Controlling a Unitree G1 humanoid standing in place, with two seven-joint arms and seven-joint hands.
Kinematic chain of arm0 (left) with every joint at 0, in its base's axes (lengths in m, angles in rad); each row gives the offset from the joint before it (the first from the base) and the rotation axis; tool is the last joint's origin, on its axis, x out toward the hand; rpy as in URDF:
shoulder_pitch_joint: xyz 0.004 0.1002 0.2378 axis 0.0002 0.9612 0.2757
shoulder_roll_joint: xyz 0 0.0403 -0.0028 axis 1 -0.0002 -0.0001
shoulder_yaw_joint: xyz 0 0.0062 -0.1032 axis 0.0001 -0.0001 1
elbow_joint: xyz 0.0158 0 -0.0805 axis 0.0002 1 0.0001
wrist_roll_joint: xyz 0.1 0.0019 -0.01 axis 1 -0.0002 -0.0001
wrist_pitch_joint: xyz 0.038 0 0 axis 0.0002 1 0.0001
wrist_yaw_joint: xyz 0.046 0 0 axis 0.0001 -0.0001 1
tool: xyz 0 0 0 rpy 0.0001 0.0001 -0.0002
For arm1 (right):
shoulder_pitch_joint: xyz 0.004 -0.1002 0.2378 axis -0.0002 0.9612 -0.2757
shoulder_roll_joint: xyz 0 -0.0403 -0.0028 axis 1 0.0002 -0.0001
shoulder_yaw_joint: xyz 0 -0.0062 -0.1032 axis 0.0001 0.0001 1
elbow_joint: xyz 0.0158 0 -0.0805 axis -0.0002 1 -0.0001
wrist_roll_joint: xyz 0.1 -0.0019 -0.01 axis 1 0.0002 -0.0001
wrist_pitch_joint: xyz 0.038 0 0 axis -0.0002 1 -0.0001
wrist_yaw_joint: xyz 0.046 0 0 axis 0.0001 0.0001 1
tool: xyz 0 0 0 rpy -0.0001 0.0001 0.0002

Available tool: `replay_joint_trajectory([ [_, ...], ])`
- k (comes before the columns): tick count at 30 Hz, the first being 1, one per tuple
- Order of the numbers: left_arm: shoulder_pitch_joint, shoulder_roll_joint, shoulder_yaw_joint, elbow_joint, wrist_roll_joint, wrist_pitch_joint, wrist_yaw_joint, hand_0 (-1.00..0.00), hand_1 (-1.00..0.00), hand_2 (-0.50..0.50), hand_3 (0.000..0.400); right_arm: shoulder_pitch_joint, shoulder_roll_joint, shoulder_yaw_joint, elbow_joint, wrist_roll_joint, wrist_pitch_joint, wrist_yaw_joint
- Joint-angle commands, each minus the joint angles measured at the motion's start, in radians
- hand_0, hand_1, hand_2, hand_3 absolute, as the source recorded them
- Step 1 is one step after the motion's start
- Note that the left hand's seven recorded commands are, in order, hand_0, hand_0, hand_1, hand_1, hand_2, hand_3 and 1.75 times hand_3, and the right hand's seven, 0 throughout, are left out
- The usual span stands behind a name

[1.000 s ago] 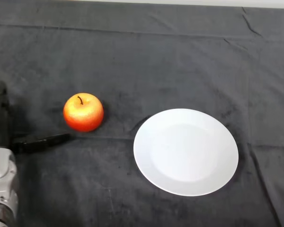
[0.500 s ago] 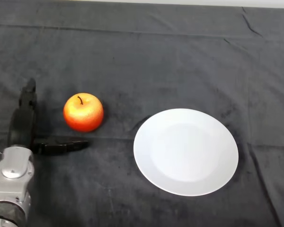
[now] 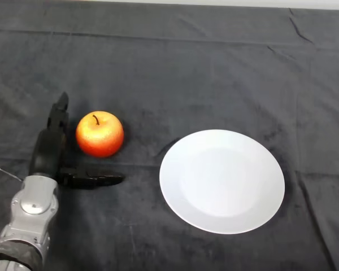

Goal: Move the apple to the plate

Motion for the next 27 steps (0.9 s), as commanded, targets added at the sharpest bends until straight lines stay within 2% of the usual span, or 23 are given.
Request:
replay_joint_trajectory([
  [1,-0.036,-0.022,-0.046,-0.027,0.044,-0.017,0.002,0.00,0.00,0.00,0.000,0.074,0.038,0.0170,0.020,-0.0128,0.013,0.0140],
  [2,-0.035,-0.022,-0.054,-0.027,0.047,-0.019,0.003,-0.05,0.00,-0.03,0.020,0.074,0.038,0.0170,0.020,-0.0128,0.013,0.0140],
  [3,-0.035,-0.021,-0.063,-0.027,0.052,-0.021,0.005,-0.27,0.00,-0.13,0.107,0.074,0.038,0.0170,0.020,-0.0128,0.013,0.0140],
  [4,-0.034,-0.020,-0.069,-0.026,0.055,-0.022,0.006,-0.36,0.00,-0.18,0.146,0.074,0.038,0.0170,0.020,-0.0128,0.013,0.0140],
  [5,-0.033,-0.019,-0.076,-0.026,0.059,-0.024,0.008,-0.60,-0.01,-0.30,0.242,0.074,0.038,0.0170,0.020,-0.0128,0.013,0.0140],
  [6,-0.032,-0.018,-0.084,-0.026,0.063,-0.025,0.010,-0.72,-0.05,-0.34,0.289,0.074,0.038,0.0170,0.020,-0.0129,0.013,0.0140],
  [7,-0.031,-0.016,-0.089,-0.025,0.066,-0.026,0.011,-0.82,-0.13,-0.34,0.326,0.073,0.038,0.0170,0.020,-0.0129,0.013,0.0140],
  [8,-0.031,-0.014,-0.095,-0.025,0.069,-0.026,0.013,-1.00,-0.42,-0.29,0.400,0.073,0.038,0.0170,0.020,-0.0129,0.013,0.0140],
  [10,-0.031,-0.011,-0.105,-0.024,0.075,-0.026,0.016,-1.00,-0.75,-0.13,0.400,0.073,0.038,0.0170,0.020,-0.0130,0.013,0.0140],
  [12,-0.032,-0.008,-0.114,-0.023,0.079,-0.026,0.019,-1.00,-0.94,-0.03,0.400,0.073,0.038,0.0170,0.020,-0.0130,0.013,0.0140],
  [15,-0.031,-0.003,-0.124,-0.023,0.085,-0.027,0.026,-1.00,-1.00,0.00,0.400,0.073,0.038,0.0170,0.020,-0.0131,0.013,0.0140],
  [27,-0.037,0.013,-0.141,-0.022,0.095,-0.024,0.052,-1.00,-1.00,0.00,0.400,0.073,0.038,0.0171,0.021,-0.0133,0.013,0.0139],
])
